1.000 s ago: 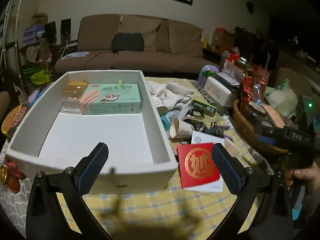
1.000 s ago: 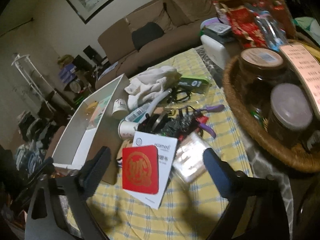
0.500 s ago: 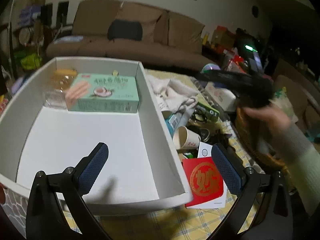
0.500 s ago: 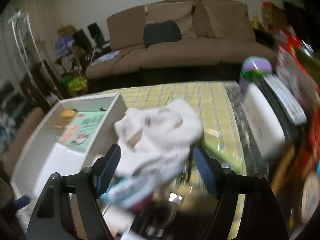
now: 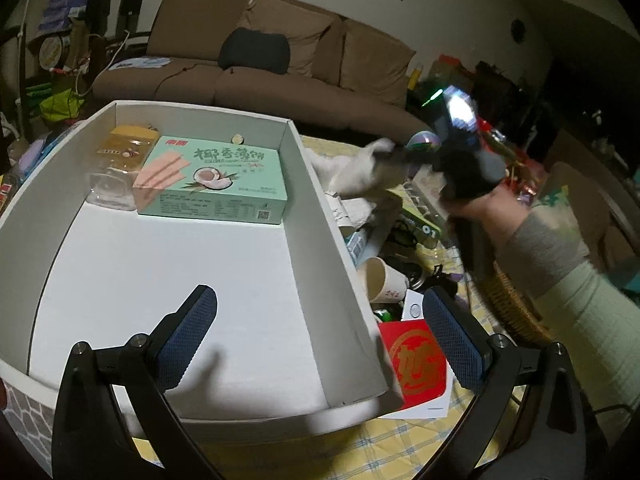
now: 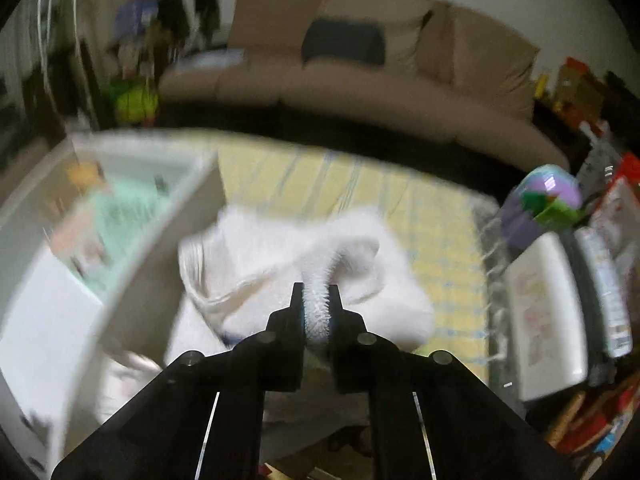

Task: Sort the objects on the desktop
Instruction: 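Grasp the white towel with the right gripper and lift it high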

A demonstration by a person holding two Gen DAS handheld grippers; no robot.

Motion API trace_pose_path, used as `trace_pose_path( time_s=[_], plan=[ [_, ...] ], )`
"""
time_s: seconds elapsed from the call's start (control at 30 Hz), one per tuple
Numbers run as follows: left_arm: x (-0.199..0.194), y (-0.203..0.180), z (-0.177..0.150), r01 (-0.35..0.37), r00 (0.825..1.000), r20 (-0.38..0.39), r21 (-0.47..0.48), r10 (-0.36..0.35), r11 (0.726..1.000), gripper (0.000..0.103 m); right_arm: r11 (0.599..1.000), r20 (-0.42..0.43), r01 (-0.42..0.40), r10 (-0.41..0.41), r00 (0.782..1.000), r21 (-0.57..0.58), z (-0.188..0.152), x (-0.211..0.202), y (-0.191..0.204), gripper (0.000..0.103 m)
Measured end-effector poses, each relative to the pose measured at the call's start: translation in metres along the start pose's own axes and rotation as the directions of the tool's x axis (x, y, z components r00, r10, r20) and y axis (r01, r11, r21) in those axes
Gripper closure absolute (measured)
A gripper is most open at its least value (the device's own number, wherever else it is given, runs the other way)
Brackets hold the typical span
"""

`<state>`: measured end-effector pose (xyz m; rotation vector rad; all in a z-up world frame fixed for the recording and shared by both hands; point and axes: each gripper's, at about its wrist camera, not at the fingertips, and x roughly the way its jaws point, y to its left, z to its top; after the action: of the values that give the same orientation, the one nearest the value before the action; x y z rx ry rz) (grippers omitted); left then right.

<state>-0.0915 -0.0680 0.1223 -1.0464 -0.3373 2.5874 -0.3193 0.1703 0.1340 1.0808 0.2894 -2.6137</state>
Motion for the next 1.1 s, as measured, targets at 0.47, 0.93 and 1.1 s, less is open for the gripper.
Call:
trace_pose_path(
  time_s=[0.47,0.93,1.1],
  plan=[
    [-0.039,-0.044,0.007,0.157,0.981,0.109,0.03,-0.159,0.987,0.0,0.995,0.305,-0.062,0.081,0.949,-0.073,0.118,-0.306,0.007,0.095],
    [-0.114,-0.15,-0.01,0.054,0.936,0.338,0.133,-0.096,0.99,0.0,0.992,0.4,-0.106,0.123,0.908,-0.064,0.131,-0.539,0.039,0.095],
    [-0.14,-0.167,-0.042,-0.035,0.883,0.468,0.094,-0.013,0.995,0.0,0.996,0.402,-0.061,0.085,0.912,-0.072,0.135,-0.587,0.059,0.095]
  ],
)
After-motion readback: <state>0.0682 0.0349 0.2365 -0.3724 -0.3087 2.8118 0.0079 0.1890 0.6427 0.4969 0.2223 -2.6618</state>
